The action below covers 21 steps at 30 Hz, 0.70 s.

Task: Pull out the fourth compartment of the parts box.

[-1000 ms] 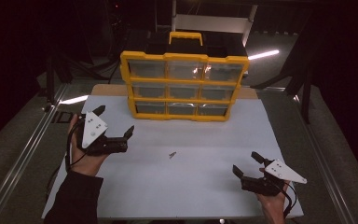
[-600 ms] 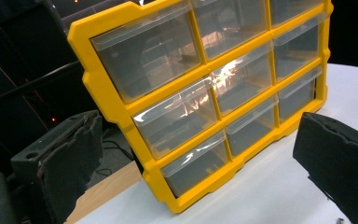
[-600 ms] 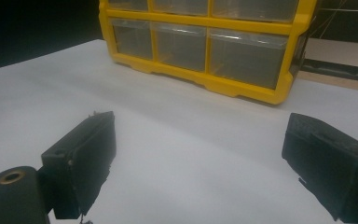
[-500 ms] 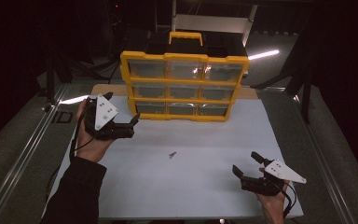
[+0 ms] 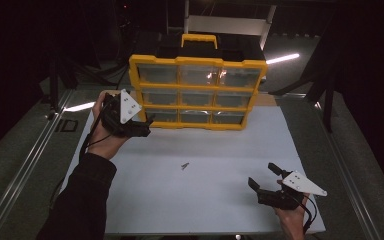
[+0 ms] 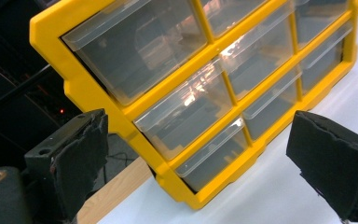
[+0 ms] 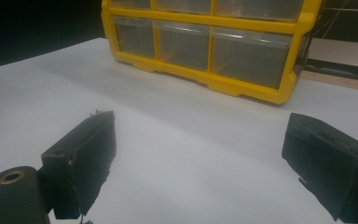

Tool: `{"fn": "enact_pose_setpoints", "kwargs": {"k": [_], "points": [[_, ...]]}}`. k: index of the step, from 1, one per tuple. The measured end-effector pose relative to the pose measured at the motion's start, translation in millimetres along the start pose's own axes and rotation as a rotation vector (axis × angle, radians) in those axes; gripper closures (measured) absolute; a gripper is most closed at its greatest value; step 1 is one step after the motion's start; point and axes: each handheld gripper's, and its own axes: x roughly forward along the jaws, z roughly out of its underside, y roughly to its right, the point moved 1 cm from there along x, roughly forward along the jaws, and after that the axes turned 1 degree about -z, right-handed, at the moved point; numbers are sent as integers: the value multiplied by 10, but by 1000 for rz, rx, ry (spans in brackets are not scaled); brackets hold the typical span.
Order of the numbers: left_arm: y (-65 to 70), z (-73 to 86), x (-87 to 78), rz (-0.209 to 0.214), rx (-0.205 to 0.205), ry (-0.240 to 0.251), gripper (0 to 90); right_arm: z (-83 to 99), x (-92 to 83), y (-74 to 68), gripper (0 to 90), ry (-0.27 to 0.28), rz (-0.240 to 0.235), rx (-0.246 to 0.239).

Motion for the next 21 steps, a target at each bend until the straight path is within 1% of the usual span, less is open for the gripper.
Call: {"fn": "enact_pose_setpoints", "kwargs": {"k": [4,7,10,13,16,17,19,21], "points": [[-23,-31,69,1,37,-28,73,2,7,-3,99,-1,-2,1],[4,-32,116,-5,102,-56,90,3,-1,2,99,2,-3,4],[25,-34,167,-5,140,-75,97,5,3,3,99,2,-3,6],[38,-41,236,-7,163,-94,108,3,5,-5,99,2,-5,4],[40,-55,298,-21,195,-113,123,5,7,-4,99,1,-3,2],[40,-62,324,-33,207,-117,129,5,6,-3,99,1,-3,4],[32,-73,356,-41,219,-121,136,5,4,0,99,1,-2,5],[28,-83,395,-52,235,-137,143,5,2,1,99,2,-3,5]]}}
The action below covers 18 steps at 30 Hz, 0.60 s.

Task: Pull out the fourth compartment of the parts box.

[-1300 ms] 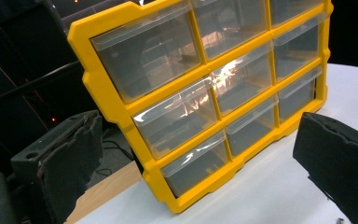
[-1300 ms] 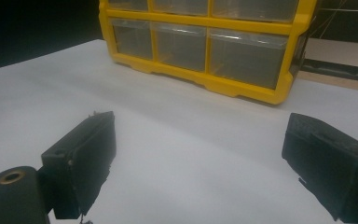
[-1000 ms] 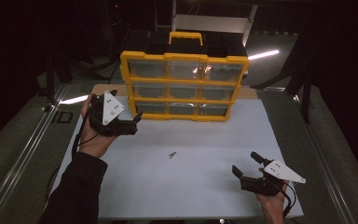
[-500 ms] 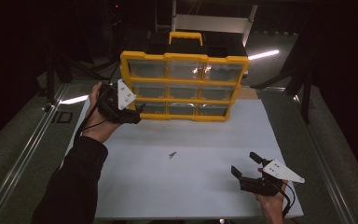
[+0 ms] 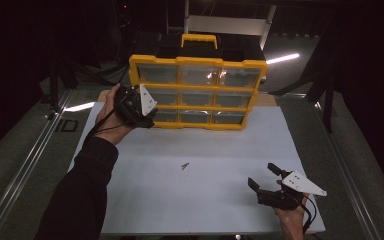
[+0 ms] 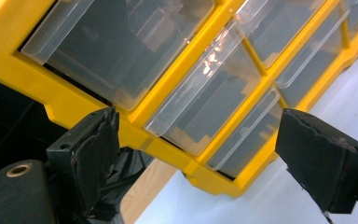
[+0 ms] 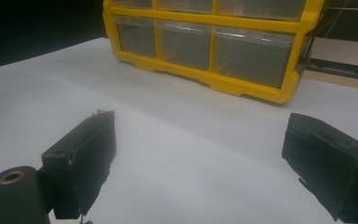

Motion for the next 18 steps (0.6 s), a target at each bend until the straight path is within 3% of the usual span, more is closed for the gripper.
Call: {"fn": "enact_pose_setpoints", "kwargs": {"k": [7,10,14,18], "points": [[27,-23,119,-20,59,-45,190,0,1,-2,99,0,0,0],[82,-31,222,-45,136,-77,213,2,2,3,99,-1,1,2],[76,-45,277,-59,165,-101,231,2,5,0,99,-2,-2,1],[93,-47,334,-88,228,-129,251,4,9,1,99,-3,-2,1]]}}
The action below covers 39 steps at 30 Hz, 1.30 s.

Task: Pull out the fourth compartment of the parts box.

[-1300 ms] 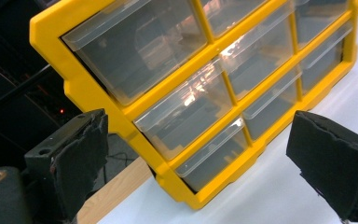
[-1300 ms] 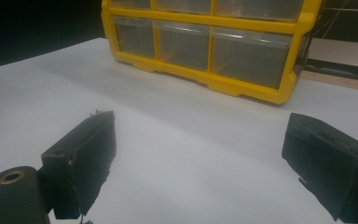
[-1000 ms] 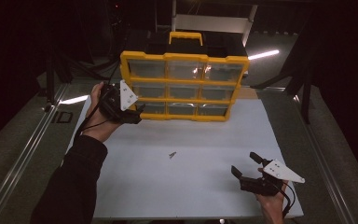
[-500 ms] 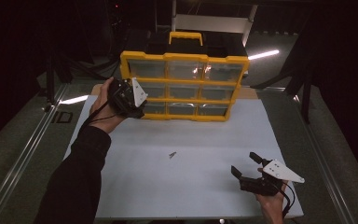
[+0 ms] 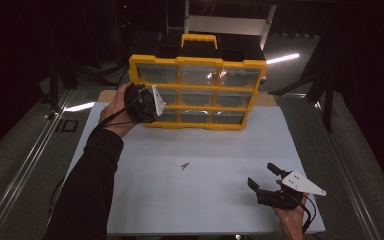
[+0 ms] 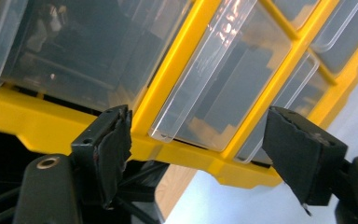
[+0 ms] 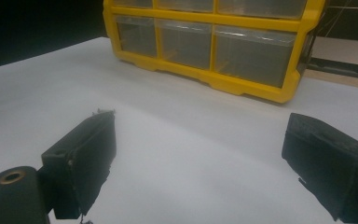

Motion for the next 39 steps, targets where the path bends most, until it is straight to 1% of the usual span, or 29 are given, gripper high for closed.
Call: {"fn": "enact_pose_setpoints", "kwargs": {"k": [1,4,8,11,14,18,23,25,32,34,36,39], "points": [[10,-5,13,-11,21,-6,260,0,0,1,99,1,1,1],[32,-33,49,-28,48,-18,282,0,-1,5,99,3,0,3],[36,-65,88,-50,54,-28,307,5,5,5,99,-1,-1,1],[38,-89,115,-67,80,-42,315,4,4,6,99,-1,0,1],[44,-128,137,-102,96,-49,335,5,3,10,99,-2,0,3],[59,-175,169,-133,110,-48,358,9,9,9,99,-6,2,2],[133,-189,231,-170,148,-47,395,11,10,11,99,-6,2,2],[169,-202,251,-190,173,-42,417,12,10,16,99,-7,3,1],[266,-251,283,-250,238,-36,477,19,23,9,99,-15,0,-2],[292,-253,296,-265,268,-53,492,18,21,12,99,-14,2,0],[315,-249,315,-273,277,-56,509,17,18,14,100,-13,2,-1],[351,-246,336,-300,298,-56,548,17,18,15,99,-13,1,-2]]}}
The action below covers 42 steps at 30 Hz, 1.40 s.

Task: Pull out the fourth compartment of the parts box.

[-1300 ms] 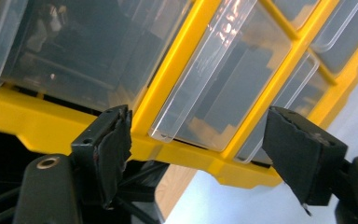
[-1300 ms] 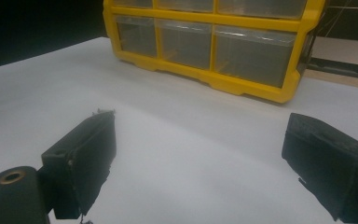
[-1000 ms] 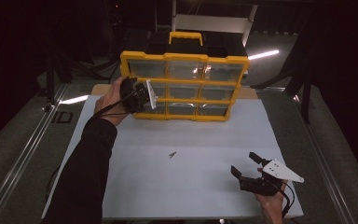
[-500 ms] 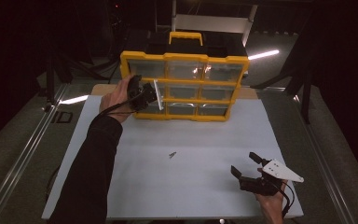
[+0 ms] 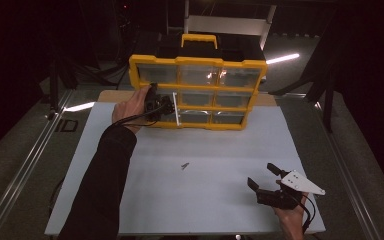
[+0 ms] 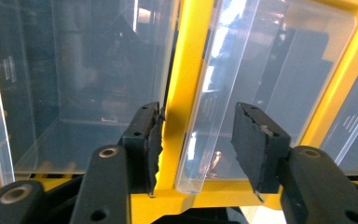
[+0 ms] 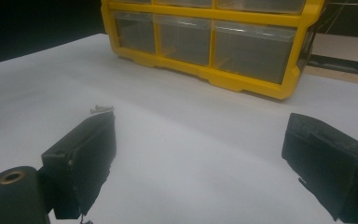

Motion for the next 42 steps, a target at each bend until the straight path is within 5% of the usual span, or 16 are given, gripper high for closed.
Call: {"fn": "enact_pose_setpoints", "kwargs": {"k": [16,20,42], "points": [[96,-67,-10,-95,94,3,674,3,2,1,100,-3,2,3],[132,-75,-4,-88,116,1,758,4,7,-2,100,-4,1,1],[114,-20,-125,-55,154,22,813,8,0,4,99,-6,4,3]]}}
